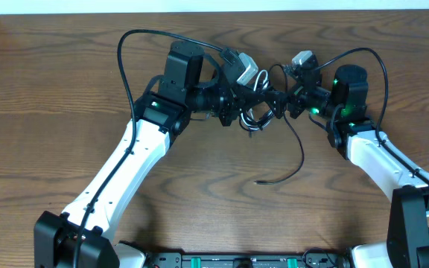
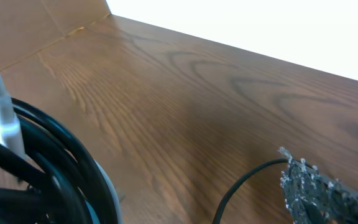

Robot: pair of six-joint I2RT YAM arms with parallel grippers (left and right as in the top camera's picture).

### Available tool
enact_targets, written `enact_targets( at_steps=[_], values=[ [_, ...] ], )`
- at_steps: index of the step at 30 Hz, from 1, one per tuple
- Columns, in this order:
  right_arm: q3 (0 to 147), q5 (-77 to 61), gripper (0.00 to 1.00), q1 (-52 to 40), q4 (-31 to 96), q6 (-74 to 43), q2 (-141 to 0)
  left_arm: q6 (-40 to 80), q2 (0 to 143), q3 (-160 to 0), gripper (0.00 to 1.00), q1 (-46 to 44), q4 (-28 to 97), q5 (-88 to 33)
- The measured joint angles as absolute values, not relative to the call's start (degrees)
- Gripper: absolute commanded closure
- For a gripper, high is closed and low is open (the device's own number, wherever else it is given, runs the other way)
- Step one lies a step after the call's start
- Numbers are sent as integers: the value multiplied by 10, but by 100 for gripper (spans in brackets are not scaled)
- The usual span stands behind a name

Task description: Untangle cables

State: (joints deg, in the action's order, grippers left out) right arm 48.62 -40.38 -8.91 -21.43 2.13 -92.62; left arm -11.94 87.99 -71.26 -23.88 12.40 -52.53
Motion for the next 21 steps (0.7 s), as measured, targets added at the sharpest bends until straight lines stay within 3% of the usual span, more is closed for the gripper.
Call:
enact_targets(
  at_steps=[2, 4, 5, 6, 7, 14, 15, 17, 20, 21],
  values=[
    [486, -411, 6, -89, -216, 22, -926, -122, 880, -713, 92, -239, 120, -535],
    [486, -418, 28, -89, -216, 22, -926, -123, 880, -713, 93, -239, 119, -542],
    [486, -421, 48, -89, -217, 24, -926, -123, 880, -713, 93, -239, 119, -543],
    [486, -427, 79, -89, -217, 26, -926, -123, 880, -713, 92, -239, 119, -543],
    [486, -433, 99, -91, -218, 26, -926, -124, 880, -713, 93, -239, 118, -543],
    [486, -449, 99, -92, -220, 28, -926, -125, 880, -713, 92, -239, 116, -533],
    [486, -446, 99, -92, -220, 28, -926, -125, 880, -713, 64, -239, 116, -524],
    [486, -438, 99, -91, -220, 27, -926, -125, 880, -713, 63, -239, 116, -509],
    [486, -429, 99, -82, -223, 16, -926, -125, 880, -713, 16, -240, 118, -493],
    [486, -427, 99, -81, -225, 12, -926, -124, 880, -713, 12, -240, 119, -491]
  ],
)
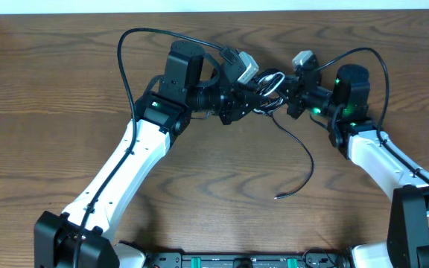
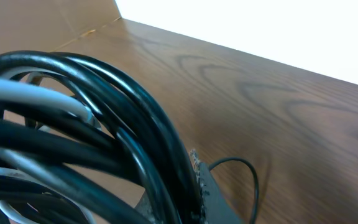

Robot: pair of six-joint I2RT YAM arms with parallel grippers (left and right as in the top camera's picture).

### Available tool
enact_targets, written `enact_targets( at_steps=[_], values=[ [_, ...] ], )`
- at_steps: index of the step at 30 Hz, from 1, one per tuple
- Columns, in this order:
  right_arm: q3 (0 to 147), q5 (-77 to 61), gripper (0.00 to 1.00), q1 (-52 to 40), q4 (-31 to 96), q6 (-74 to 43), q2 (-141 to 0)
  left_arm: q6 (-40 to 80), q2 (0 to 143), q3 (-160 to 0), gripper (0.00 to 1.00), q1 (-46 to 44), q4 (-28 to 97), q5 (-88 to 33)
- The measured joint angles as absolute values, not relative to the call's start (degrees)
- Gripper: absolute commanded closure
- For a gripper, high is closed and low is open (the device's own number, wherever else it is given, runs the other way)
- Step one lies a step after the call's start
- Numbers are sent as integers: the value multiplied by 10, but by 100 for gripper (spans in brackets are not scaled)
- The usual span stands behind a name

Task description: Untangle cables

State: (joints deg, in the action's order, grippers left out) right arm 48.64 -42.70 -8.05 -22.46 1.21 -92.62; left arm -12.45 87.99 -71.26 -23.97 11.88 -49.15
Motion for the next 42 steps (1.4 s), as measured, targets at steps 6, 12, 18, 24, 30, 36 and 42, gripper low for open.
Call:
enact_targets(
  at_steps=[6, 12, 18, 24, 30, 36, 42],
  values=[
    [486, -421, 99, -50, -233, -41, -926, -124, 880, -713, 10, -240, 153, -472],
    [486, -425, 99, -34, -205, -31, -926, -112, 880, -713, 9, -240, 191, -391],
    [486, -557, 99, -13, -194, 106, -926, -103, 880, -713, 9, -240, 192, -368],
    [486, -635, 99, -7, -194, 187, -926, -102, 880, -713, 4, -240, 191, -379],
    [486, -675, 99, -7, -200, 250, -926, -102, 880, -713, 4, -240, 194, -463],
    [486, -686, 98, -28, -226, 264, -926, -106, 880, -713, 4, -261, 217, -500],
    [486, -691, 98, -52, -226, 265, -926, -115, 880, -713, 85, -275, 217, -495]
  ],
)
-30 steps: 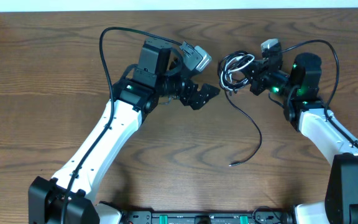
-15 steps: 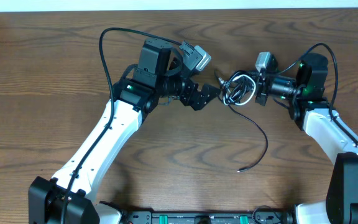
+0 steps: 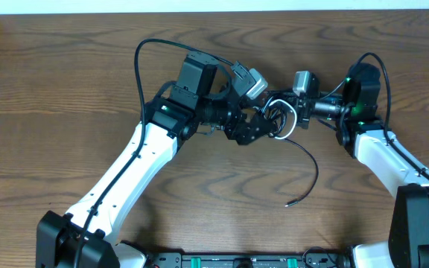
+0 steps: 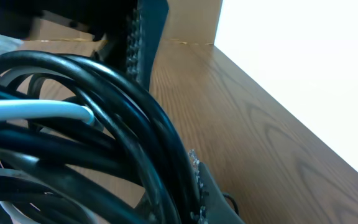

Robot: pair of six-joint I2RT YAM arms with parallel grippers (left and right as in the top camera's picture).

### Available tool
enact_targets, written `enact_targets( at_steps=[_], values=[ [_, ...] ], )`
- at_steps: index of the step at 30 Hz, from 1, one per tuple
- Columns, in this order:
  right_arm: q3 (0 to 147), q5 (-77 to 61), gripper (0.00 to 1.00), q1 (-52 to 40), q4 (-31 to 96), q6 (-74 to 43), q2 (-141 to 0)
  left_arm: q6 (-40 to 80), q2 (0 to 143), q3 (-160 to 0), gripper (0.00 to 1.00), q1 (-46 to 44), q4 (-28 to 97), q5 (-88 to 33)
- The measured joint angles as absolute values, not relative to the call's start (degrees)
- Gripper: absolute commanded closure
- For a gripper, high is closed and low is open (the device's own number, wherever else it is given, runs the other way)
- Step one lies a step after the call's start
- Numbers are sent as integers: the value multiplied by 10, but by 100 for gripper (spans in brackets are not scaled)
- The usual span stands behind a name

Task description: Untangle cables

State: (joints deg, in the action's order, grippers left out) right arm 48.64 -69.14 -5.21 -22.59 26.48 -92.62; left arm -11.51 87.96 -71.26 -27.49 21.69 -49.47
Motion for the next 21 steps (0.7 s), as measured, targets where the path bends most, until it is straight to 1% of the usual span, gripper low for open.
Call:
enact_targets(
  at_steps=[1, 5, 6, 7, 8, 9, 10, 15, 19, 21],
  values=[
    [486, -692, 97, -52, -226, 265, -926, -115, 880, -713, 92, -275, 218, -494],
    [486, -685, 92, -52, -226, 259, -926, -129, 880, -713, 92, -276, 216, -462],
    [486, -679, 88, -52, -226, 255, -926, -132, 880, -713, 92, -276, 215, -443],
    [486, -677, 66, -52, -226, 253, -926, -133, 880, -713, 92, -277, 212, -428],
    [486, -677, 12, -52, -226, 243, -926, -134, 880, -713, 92, -277, 209, -403],
    [486, -680, 1, -52, -226, 243, -926, -134, 880, -713, 93, -277, 208, -391],
    [486, -684, 1, -52, -228, 233, -926, -134, 880, -713, 93, -278, 207, -353],
    [486, -682, 1, -52, -230, 190, -926, -134, 880, -713, 93, -277, 211, -268],
    [486, -638, 1, -52, -230, 119, -926, -133, 880, -713, 93, -278, 218, -173],
    [486, -608, 1, -52, -237, 70, -926, -133, 880, -713, 93, -278, 218, -101]
  ],
)
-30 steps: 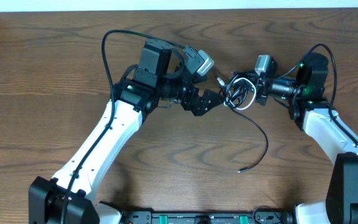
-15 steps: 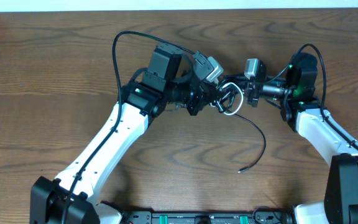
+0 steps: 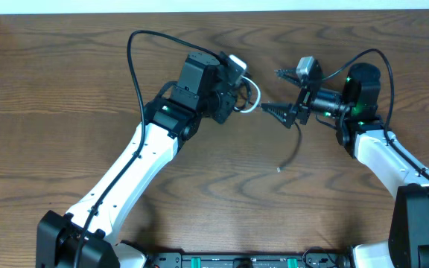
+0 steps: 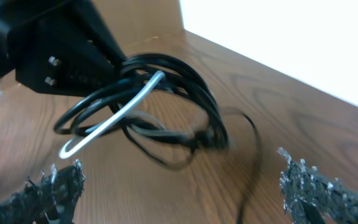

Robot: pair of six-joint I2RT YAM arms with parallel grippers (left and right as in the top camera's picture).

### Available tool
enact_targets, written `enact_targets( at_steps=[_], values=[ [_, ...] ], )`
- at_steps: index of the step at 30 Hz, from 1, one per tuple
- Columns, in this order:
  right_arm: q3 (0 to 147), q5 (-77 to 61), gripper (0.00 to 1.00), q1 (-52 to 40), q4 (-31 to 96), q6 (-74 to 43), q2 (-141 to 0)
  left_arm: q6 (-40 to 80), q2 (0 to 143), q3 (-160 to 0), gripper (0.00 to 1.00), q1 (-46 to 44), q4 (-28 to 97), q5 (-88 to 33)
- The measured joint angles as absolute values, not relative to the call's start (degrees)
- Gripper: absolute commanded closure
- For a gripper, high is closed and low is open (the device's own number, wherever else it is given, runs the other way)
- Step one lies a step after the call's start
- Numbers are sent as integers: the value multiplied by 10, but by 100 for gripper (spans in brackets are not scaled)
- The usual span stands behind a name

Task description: Untangle cables

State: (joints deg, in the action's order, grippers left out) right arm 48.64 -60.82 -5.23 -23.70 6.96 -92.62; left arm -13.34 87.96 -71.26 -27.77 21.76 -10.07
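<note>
A coil of black cables with one white cable (image 3: 249, 94) hangs at my left gripper (image 3: 235, 91), which is shut on its left side. In the right wrist view the cable coil (image 4: 148, 106) sits ahead of the camera, and the left gripper's black body (image 4: 61, 56) grips its upper left. My right gripper (image 3: 276, 92) stands wide open just right of the coil, touching nothing. Its fingertips (image 4: 58, 186) show at both lower corners, and the right gripper (image 4: 185, 186) has only table between them. A loose black cable tail (image 3: 289, 152) trails from the coil toward me, blurred as the cable tail (image 4: 248, 168).
The wooden table (image 3: 65, 89) carries nothing else near the arms. A white wall edge (image 4: 303, 43) runs along the table's far side. The left arm's own black cable (image 3: 136, 52) loops above its wrist.
My right gripper was shut on the coil and is now wide open, clear of it. The coil stays in the left gripper, now further left. The loose tail's end lies closer to the grippers.
Both grippers met at the coil at the back middle, the right fingers still apart beside it. Then the right fingers were shut round the coil and both arms stood slightly further right. Now only the left gripper holds it and the right is open.
</note>
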Motion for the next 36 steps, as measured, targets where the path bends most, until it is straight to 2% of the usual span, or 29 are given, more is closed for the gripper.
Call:
enact_targets(
  at_steps=[4, 5, 9, 11, 15, 17, 19, 20, 30, 36],
  values=[
    [486, -562, 2, -52, -262, -107, -926, -129, 880, -713, 92, -276, 218, -16],
    [486, -555, 4, -52, -267, -184, -926, -122, 880, -713, 93, -276, 218, -6],
    [486, -555, 2, -64, -268, -314, -926, -92, 897, -713, 93, -277, 214, 7],
    [486, -555, 3, -75, -268, -341, -926, -85, 905, -713, 93, -278, 211, 9],
    [486, -552, 14, -119, -277, -375, -926, -74, 908, -713, 93, -292, 199, 15],
    [486, -539, 44, -138, -270, -380, -926, -73, 908, -713, 93, -303, 192, 15],
    [486, -525, 85, -149, -269, -370, -926, -73, 908, -713, 93, -313, 191, 17],
    [486, -520, 98, -151, -267, -368, -926, -73, 908, -713, 93, -318, 191, 17],
    [490, -393, 99, -144, -102, -299, -926, -48, 908, -713, 92, -320, 193, 19],
    [490, -353, 99, -144, -83, -291, -926, 106, 908, -713, 92, -264, 215, 35]
  ],
)
